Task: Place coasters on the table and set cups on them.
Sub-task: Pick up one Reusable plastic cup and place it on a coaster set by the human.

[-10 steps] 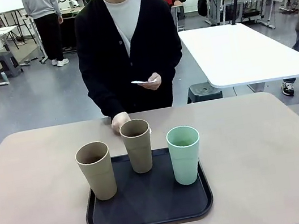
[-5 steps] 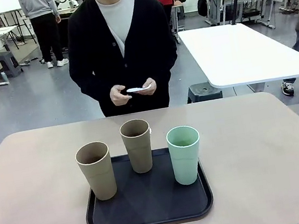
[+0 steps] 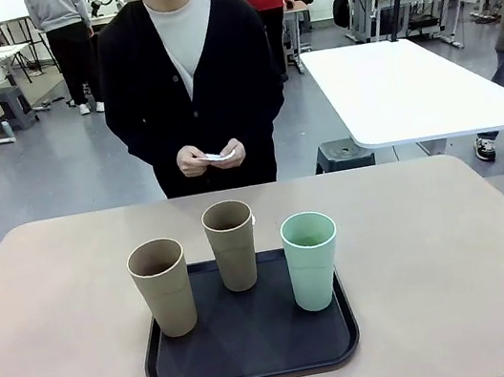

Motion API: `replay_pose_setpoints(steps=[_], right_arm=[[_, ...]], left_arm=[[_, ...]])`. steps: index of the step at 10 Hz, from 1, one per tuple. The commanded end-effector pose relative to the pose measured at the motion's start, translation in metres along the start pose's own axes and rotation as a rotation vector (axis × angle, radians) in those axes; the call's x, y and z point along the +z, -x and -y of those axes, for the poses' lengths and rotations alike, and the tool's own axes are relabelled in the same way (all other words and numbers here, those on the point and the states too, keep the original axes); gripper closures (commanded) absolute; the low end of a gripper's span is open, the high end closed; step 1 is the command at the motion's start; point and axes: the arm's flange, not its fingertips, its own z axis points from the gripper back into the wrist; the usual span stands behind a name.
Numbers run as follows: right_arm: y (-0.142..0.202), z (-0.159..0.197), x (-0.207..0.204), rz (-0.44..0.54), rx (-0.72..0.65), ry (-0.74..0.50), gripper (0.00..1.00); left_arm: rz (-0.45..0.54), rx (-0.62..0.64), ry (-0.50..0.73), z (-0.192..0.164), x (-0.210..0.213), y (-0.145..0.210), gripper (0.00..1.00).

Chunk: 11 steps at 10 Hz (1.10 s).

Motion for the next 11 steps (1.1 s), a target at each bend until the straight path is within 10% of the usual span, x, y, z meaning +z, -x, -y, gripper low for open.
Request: replay_pose_setpoints(steps=[1, 5, 8, 11], right_arm=[[-0.002, 0.001, 0.001, 0.011, 0.016, -0.019, 0.0], [-0.002, 0.001, 0.001, 0.011, 0.016, -0.019, 0.0], [-0.002, 0.001, 0.001, 0.011, 0.016, -0.019, 0.0], [-0.002, 0.001, 0.001, 0.011, 0.016, -0.019, 0.0]], left_arm=[[-0.112, -0.378, -0.356, 0.041, -0.002, -0.041, 0.0], [-0.515, -0.949, -0.535, 0.114, -0.08, -0.05, 0.0], [-0.658, -1.147, -0.685, 0.123, -0.137, -0.021, 0.0], [-0.701, -1.012, -0.569, 0.134, -0.132, -0.032, 0.0]])
